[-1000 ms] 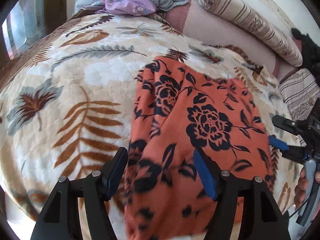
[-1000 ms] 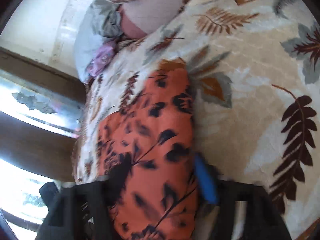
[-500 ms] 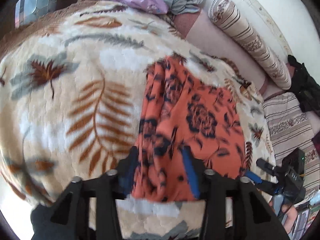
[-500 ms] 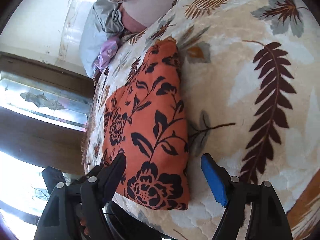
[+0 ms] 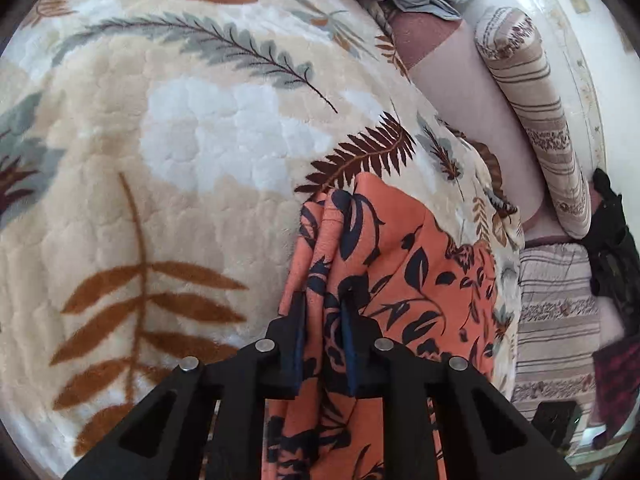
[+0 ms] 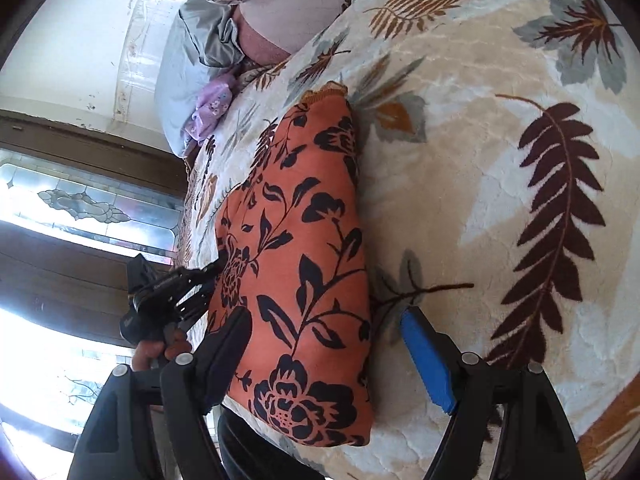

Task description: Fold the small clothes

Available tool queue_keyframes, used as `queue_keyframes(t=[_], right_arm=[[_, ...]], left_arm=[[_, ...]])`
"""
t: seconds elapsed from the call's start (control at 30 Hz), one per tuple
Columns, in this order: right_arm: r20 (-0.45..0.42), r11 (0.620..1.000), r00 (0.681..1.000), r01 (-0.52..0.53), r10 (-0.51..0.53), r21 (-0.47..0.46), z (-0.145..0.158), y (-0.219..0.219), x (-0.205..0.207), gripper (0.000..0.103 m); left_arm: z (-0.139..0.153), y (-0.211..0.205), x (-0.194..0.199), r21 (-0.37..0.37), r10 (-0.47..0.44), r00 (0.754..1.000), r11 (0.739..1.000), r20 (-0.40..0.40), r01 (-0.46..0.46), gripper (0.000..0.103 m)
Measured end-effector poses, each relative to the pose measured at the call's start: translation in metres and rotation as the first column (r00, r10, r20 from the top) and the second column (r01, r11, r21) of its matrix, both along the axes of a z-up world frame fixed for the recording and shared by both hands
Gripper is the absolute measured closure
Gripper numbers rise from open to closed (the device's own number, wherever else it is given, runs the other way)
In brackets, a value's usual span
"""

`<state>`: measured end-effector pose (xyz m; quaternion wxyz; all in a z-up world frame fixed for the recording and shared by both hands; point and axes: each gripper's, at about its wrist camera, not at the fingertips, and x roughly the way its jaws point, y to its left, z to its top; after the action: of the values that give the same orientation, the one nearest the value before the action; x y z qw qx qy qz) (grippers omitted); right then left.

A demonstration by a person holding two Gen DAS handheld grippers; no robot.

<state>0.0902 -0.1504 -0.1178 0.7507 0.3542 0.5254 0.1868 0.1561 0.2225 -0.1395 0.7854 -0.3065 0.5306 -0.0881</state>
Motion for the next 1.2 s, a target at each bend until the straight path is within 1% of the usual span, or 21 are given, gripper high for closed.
queue_keyframes(t=[0.07,0.13,0.2,0.27,0.3,0.37,0.43,0.47,0.5,0.53,0.57,0.6,0.63,0.7,0.77,0.8,0.83,0.9,1.03,1.13,1.2], right_arm=[[-0.01,1.0,1.0,0.007,-0.007,0.003,-0.003,-0.002,0.007,0.023],[-0.013,1.0,1.0,0.019,-0.019,0.019,-0.003,-0.004,0.015,0.022],[-0.01,0.998,0.999,0.033,-0.033,0.044,-0.003,-0.004,0.024,0.016],[-0.022,0.998,0.999,0.036,-0.035,0.056,-0.004,-0.003,0.031,0.016],[-0.021,0.997,0.999,0.035,-0.033,0.066,-0.003,-0.002,0.032,0.016],[-0.017,0.997,0.999,0.03,-0.029,0.075,-0.002,0.001,0.029,0.016],[-0.023,0.997,1.0,0.016,-0.014,0.08,-0.004,0.006,0.023,0.016],[-0.03,0.997,1.0,0.005,-0.003,0.079,-0.006,0.009,0.019,0.016],[-0.038,0.997,0.999,-0.005,0.008,0.074,-0.009,0.015,0.017,0.016],[-0.052,0.998,0.998,-0.019,0.022,0.067,-0.013,0.019,0.015,0.016],[-0.066,0.998,0.997,-0.043,0.047,0.056,-0.018,0.024,0.013,0.016],[-0.062,0.996,0.995,-0.079,0.081,0.037,-0.019,0.029,0.012,0.019],[-0.046,0.994,0.993,-0.105,0.105,-0.006,-0.017,0.033,0.01,0.032],[-0.026,0.99,0.992,-0.125,0.123,-0.061,-0.011,0.038,0.006,0.036],[-0.025,0.995,0.995,-0.093,0.092,-0.031,-0.007,0.032,0.005,0.033],[-0.026,0.998,0.997,-0.067,0.066,-0.012,-0.006,0.026,0.005,0.031],[-0.018,0.999,0.999,-0.043,0.043,0.014,-0.004,0.021,0.006,0.023],[-0.005,0.999,1.0,0.008,-0.008,0.039,-0.001,0.01,0.01,0.015],[-0.013,0.997,0.999,0.034,-0.034,0.069,-0.002,0.009,0.028,0.015],[-0.032,0.998,0.999,0.03,-0.028,0.059,-0.01,0.02,0.041,0.015],[-0.06,0.999,0.998,0.003,0.0,0.051,-0.02,0.029,0.045,0.015]], left_arm=[[0.002,-0.002,-0.006,0.011,0.0,1.0,1.0,0.021,-0.001,0.082],[0.01,-0.006,-0.011,0.042,0.004,1.0,0.999,0.023,-0.005,0.069],[0.026,-0.01,-0.02,0.101,-0.004,0.999,0.995,0.042,0.0,0.062],[0.043,-0.017,-0.038,0.148,-0.021,0.996,0.989,0.087,0.008,0.05],[0.049,-0.018,-0.046,0.166,-0.034,0.994,0.986,0.102,0.017,0.038],[0.055,-0.02,-0.067,0.193,-0.051,0.99,0.981,0.135,0.024,0.027],[0.05,-0.025,-0.087,0.203,-0.081,0.987,0.978,0.142,0.051,0.026],[0.037,-0.027,-0.093,0.224,-0.096,0.989,0.972,0.11,0.069,0.033],[0.019,-0.028,-0.096,0.236,-0.111,0.993,0.967,0.048,0.097,0.069],[0.005,-0.024,-0.099,0.181,-0.098,0.995,0.979,0.034,0.091,0.068],[0.007,-0.018,-0.102,0.152,-0.074,0.996,0.986,0.058,0.065,0.068],[0.012,-0.017,-0.103,0.15,-0.067,0.996,0.987,0.062,0.057,0.068],[0.019,-0.017,-0.104,0.157,-0.064,0.995,0.986,0.073,0.052,0.068],[0.03,-0.02,-0.105,0.2,-0.087,0.993,0.977,0.082,0.069,0.065],[0.04,-0.02,-0.106,0.213,-0.113,0.988,0.973,0.103,0.089,0.046],[0.044,-0.018,-0.105,0.212,-0.104,0.986,0.974,0.129,0.075,0.031],[0.049,-0.016,-0.103,0.223,-0.087,0.985,0.973,0.152,0.052,0.025],[0.056,-0.012,-0.093,0.238,-0.067,0.984,0.971,0.164,0.027,0.025],[0.06,-0.012,-0.069,0.193,-0.047,0.985,0.981,0.166,0.014,0.025],[0.054,-0.027,-0.053,0.248,-0.053,0.988,0.969,0.143,0.016,0.025],[0.046,-0.038,-0.047,0.324,-0.079,0.991,0.945,0.105,0.041,0.025]])
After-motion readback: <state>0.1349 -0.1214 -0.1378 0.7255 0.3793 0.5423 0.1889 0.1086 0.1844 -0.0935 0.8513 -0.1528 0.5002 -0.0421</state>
